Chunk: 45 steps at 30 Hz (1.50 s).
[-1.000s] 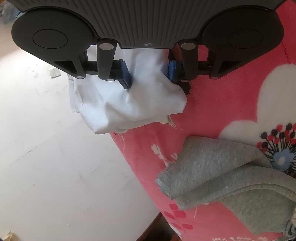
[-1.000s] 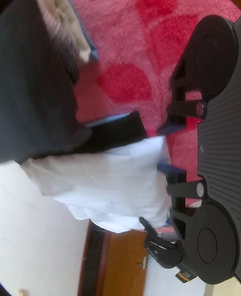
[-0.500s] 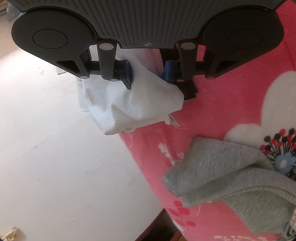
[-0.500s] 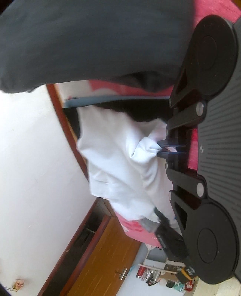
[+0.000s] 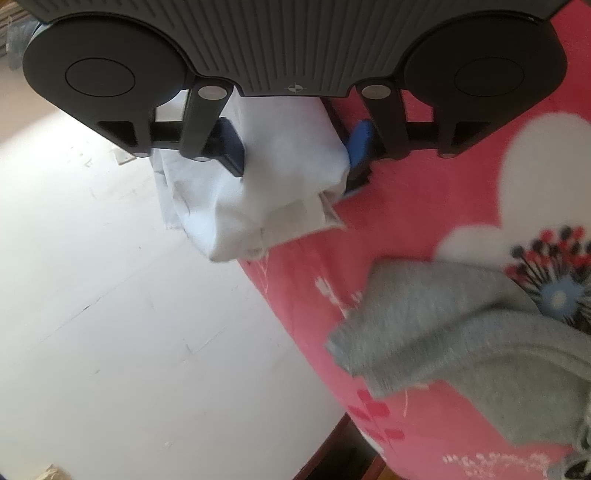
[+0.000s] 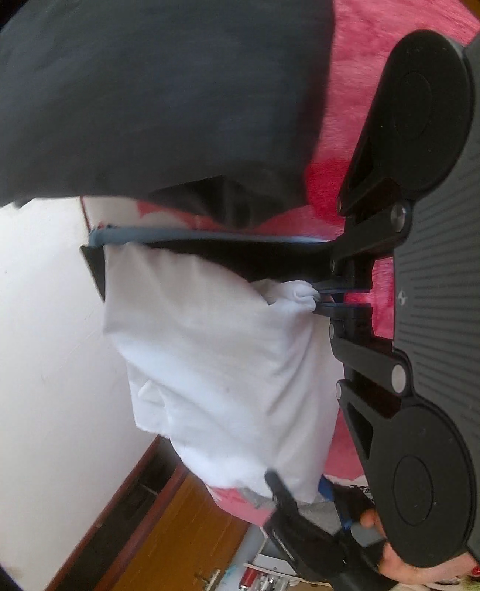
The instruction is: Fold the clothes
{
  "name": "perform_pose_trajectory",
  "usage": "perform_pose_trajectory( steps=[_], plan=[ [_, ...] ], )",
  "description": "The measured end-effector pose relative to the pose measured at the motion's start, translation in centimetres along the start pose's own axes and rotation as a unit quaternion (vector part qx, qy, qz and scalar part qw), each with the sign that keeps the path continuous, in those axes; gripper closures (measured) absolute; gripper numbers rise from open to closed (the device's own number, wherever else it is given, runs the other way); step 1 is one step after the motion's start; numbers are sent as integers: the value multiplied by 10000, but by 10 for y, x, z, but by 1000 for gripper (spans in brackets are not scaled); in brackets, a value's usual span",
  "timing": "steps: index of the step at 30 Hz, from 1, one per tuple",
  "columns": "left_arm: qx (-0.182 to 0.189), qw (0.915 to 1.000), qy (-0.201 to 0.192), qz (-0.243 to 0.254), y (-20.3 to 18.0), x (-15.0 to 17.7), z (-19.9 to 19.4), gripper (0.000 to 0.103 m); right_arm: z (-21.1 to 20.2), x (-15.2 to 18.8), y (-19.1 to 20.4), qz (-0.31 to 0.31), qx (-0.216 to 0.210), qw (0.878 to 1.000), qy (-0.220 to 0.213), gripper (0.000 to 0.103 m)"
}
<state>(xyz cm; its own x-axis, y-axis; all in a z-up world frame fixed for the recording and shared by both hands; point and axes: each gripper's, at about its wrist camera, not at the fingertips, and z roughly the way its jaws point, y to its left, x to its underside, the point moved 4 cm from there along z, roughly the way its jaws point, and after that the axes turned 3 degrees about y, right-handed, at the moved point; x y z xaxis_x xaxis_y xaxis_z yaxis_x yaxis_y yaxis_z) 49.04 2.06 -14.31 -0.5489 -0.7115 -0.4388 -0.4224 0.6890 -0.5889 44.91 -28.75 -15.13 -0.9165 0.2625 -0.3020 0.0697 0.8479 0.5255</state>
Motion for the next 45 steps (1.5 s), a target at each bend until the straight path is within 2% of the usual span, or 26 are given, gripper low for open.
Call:
perform_pose_trajectory(
  steps=[2,4,5,8,12,14,16,17,19,21,30,32,35,37,38,40,42,45],
  plan=[
    [-5,10000,9,14,3,0,-8,38,-5,-1,-1,65,12,10000,50,83],
    [13,10000,39,56,5,1,-17,38,-16,-4,2,38,80,9999,50,63],
    [28,9999,71,85,6,2,-21,37,-26,-6,3,-3,119,9999,9,61],
    [145,9992,333,151,3,18,-30,38,-51,-21,12,-109,55,9999,-111,60],
    [624,9931,954,292,-13,48,-17,37,-75,-62,23,-239,-72,9988,-431,55],
    [814,9877,1304,286,-21,72,-13,38,-69,-91,16,167,-85,9989,-437,52],
    [1003,9810,1639,253,-32,94,-6,38,-54,-116,5,695,-76,9973,-229,40],
    [1018,9796,1719,204,-35,102,-2,38,-45,-126,-2,949,-9,9954,-105,38],
    [1102,9771,1818,112,-42,112,8,38,-26,-142,-11,1357,235,9904,77,38],
    [1093,9777,1791,83,-43,113,21,38,-10,-151,-12,1412,472,9887,193,38],
    [1039,9805,1609,449,-64,114,12,63,32,-158,0,822,742,9914,701,34],
    [995,9805,1624,495,-64,113,13,71,36,-158,3,776,687,9915,785,36],
    [977,9805,1615,553,-65,112,14,78,44,-159,10,714,639,9916,867,47],
    [967,9804,1617,576,-65,112,14,80,46,-158,12,648,621,9922,860,62],
    [974,9804,1615,568,-65,112,14,82,48,-158,12,622,606,9924,867,66],
    [992,9804,1609,550,-65,111,13,83,52,-156,12,561,581,9928,887,87],
    [1041,9804,1596,506,-67,109,15,83,54,-156,15,415,529,9943,832,94],
    [1105,9801,1578,480,-72,106,18,83,52,-161,22,177,503,9962,693,98]
  ],
)
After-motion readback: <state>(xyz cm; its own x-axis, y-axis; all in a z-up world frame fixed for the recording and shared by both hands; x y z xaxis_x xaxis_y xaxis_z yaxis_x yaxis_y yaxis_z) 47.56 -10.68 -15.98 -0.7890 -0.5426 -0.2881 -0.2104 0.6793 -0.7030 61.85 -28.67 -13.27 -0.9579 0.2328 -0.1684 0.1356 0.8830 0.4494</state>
